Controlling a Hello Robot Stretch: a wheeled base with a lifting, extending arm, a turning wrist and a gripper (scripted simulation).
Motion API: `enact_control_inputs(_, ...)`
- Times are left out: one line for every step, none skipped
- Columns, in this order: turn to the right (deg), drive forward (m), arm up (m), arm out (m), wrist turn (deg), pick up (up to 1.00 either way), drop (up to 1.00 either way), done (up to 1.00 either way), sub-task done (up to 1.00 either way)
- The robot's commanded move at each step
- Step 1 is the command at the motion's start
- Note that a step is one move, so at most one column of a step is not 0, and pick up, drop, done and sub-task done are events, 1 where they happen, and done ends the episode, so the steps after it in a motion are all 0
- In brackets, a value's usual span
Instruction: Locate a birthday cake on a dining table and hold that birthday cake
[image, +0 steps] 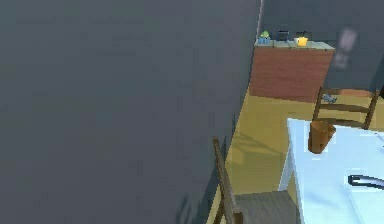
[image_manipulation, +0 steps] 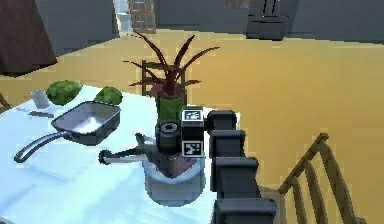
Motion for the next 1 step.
enact_control_inputs(0.0, 0.00, 0.00, 0.00, 33.0, 0.00, 0.00, 0.00, 0.00)
